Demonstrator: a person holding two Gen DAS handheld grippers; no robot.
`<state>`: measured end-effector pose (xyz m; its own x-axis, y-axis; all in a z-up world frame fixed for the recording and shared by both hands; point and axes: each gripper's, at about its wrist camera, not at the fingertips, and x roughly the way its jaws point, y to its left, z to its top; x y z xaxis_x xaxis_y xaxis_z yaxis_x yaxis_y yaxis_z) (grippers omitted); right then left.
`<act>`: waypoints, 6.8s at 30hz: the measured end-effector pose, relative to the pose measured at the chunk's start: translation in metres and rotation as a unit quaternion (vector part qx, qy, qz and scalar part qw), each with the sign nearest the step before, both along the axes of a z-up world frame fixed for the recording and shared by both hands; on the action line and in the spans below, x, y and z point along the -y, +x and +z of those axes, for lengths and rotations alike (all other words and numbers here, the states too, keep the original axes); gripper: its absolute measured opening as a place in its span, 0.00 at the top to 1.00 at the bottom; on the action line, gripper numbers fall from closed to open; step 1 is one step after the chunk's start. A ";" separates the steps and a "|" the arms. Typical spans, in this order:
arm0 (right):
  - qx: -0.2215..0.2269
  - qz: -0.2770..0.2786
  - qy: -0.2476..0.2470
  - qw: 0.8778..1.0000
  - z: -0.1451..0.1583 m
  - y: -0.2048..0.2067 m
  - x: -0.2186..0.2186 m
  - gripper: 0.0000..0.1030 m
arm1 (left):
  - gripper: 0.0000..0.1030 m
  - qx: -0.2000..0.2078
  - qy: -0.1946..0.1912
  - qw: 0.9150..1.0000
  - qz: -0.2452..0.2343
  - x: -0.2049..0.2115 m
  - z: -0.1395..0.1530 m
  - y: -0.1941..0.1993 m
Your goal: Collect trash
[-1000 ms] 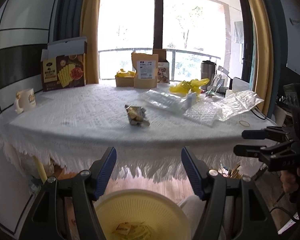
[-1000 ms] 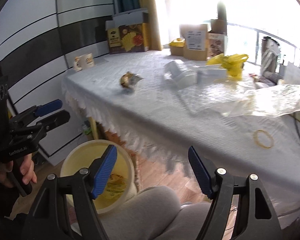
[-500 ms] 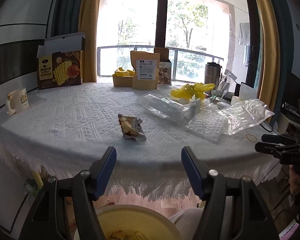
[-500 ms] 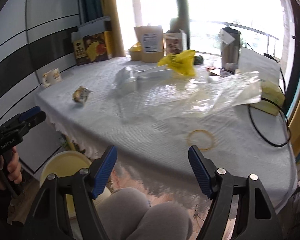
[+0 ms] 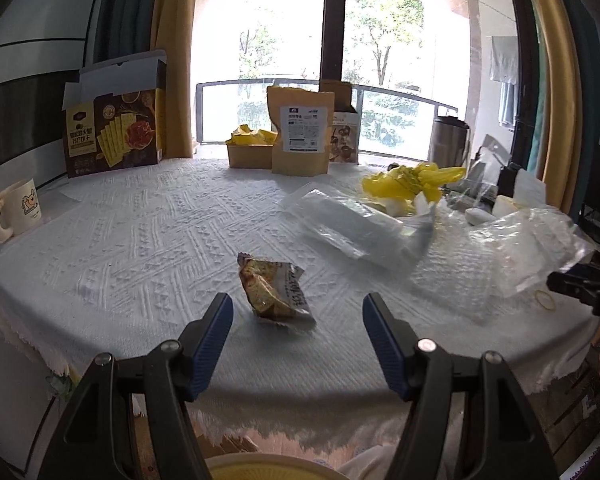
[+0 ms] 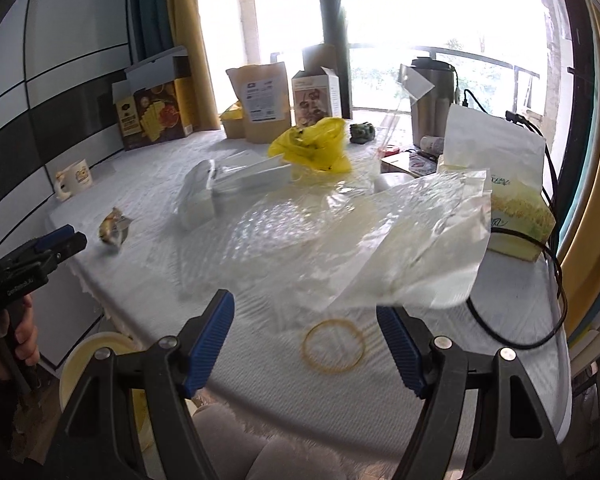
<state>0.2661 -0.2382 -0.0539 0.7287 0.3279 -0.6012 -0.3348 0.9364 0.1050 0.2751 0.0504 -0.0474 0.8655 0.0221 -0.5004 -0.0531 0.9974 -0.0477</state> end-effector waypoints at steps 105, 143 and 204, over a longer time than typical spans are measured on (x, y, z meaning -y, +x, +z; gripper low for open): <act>0.126 0.124 0.008 0.984 0.034 -0.176 -0.151 0.99 | 0.70 0.028 -0.021 0.999 -0.031 -0.049 -0.025 -0.189; -0.057 0.156 -0.062 0.984 -0.099 -0.145 -0.213 0.57 | 0.70 -0.077 -0.056 0.995 -0.038 -0.073 -0.099 -0.175; 0.017 0.030 0.076 0.996 -0.029 -0.173 -0.038 0.49 | 0.37 -0.004 -0.006 0.998 -0.070 0.052 0.005 -0.136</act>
<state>0.0933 -0.2003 -0.0827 0.7240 0.4576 -0.5163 -0.3959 0.8884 0.2322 0.1390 -0.0015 -0.0426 0.8555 -0.1049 -0.5070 0.0869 0.9945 -0.0593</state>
